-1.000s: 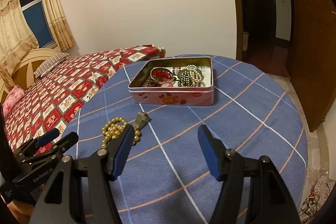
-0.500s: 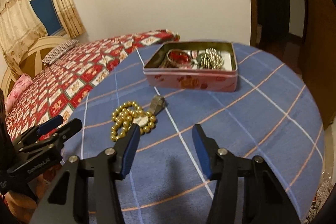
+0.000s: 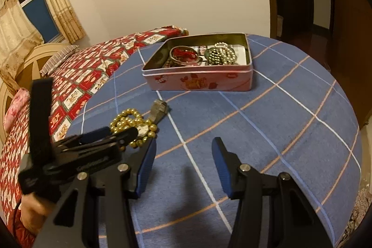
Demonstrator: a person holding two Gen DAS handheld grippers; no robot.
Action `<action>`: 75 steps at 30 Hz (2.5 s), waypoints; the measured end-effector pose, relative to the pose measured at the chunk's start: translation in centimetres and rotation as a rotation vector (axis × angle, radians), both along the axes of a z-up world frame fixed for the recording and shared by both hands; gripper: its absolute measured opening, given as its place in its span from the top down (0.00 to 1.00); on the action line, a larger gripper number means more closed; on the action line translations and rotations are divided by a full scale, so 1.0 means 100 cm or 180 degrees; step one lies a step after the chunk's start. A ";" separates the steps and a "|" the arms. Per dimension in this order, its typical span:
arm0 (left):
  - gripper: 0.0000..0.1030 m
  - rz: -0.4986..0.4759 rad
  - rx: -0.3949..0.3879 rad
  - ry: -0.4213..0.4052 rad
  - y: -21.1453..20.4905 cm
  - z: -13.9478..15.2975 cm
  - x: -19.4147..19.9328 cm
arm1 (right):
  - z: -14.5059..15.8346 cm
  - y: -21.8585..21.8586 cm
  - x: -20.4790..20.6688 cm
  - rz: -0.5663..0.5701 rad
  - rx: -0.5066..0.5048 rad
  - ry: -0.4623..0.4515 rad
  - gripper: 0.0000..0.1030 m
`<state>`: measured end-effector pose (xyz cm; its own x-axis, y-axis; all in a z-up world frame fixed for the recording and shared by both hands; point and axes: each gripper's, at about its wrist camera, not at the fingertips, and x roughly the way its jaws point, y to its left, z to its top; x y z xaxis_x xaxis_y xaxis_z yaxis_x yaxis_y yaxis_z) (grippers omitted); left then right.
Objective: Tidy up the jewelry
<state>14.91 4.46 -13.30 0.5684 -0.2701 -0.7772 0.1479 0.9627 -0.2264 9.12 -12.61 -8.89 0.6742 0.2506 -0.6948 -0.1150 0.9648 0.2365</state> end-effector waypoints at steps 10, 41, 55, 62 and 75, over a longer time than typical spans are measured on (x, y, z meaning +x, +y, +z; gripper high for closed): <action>0.90 -0.0130 -0.0224 -0.0124 0.002 0.008 0.003 | -0.004 -0.012 0.001 -0.0078 0.0094 0.0042 0.48; 0.90 0.0208 -0.0494 -0.0889 0.074 0.071 -0.039 | -0.030 0.066 0.076 0.0365 -0.0075 0.0333 0.60; 0.90 0.0273 -0.0517 -0.0888 0.082 0.069 -0.036 | -0.016 0.067 0.066 0.0367 -0.0404 0.0137 0.83; 0.90 0.0157 -0.0526 -0.0986 0.063 0.084 -0.050 | 0.018 0.052 0.038 0.0260 -0.0371 -0.0127 0.83; 0.90 -0.0070 -0.0532 -0.1112 0.027 0.106 -0.072 | 0.052 0.024 0.000 0.0083 -0.0458 -0.0409 0.89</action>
